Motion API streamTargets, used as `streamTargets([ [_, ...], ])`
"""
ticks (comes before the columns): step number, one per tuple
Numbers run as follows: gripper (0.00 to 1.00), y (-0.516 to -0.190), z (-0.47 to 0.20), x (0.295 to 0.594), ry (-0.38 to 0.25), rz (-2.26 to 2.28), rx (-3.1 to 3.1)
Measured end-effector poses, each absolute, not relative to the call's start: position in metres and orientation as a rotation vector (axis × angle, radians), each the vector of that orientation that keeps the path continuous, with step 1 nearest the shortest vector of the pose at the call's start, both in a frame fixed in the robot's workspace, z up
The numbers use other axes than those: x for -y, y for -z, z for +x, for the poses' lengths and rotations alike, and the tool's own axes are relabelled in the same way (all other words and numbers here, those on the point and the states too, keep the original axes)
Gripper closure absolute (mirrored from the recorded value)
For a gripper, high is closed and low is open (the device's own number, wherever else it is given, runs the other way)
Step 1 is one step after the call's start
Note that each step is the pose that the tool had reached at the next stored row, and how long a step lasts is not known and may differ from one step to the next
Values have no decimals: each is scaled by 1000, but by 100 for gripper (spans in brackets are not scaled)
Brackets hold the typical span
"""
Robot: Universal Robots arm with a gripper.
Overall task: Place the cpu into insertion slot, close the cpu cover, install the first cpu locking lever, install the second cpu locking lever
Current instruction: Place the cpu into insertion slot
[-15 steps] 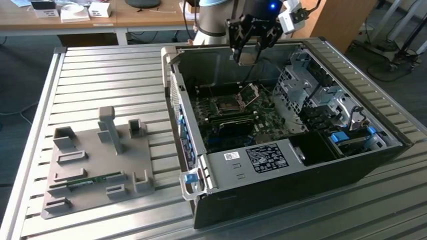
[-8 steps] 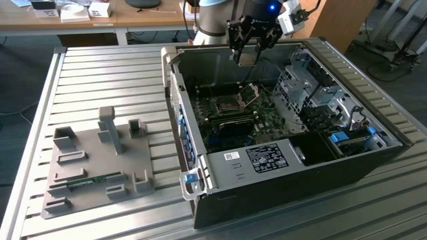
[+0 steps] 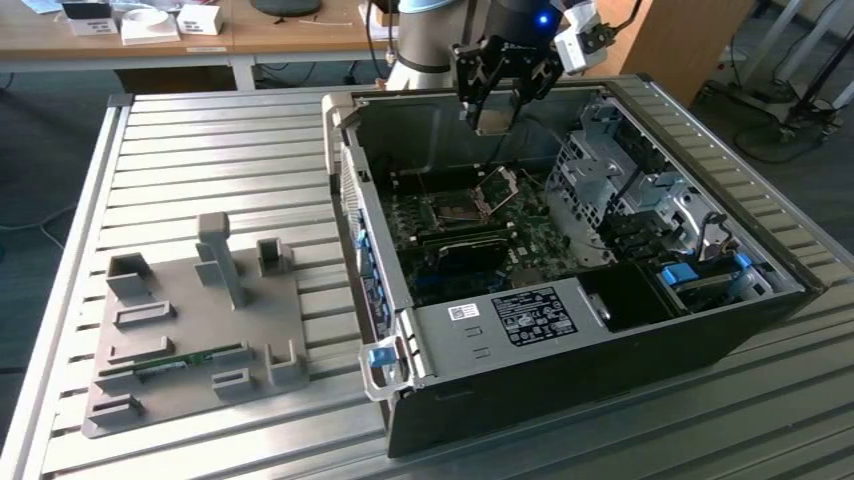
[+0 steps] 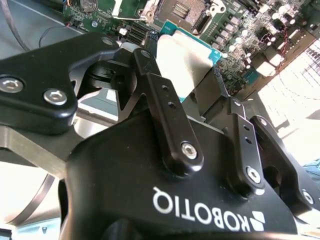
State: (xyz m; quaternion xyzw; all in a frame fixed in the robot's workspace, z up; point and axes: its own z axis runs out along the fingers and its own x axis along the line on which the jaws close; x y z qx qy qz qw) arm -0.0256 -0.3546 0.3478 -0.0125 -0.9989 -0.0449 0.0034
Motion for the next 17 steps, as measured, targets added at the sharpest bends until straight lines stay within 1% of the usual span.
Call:
streamTargets([
  [17, 46, -340, -26, 355, 141, -39, 3133],
])
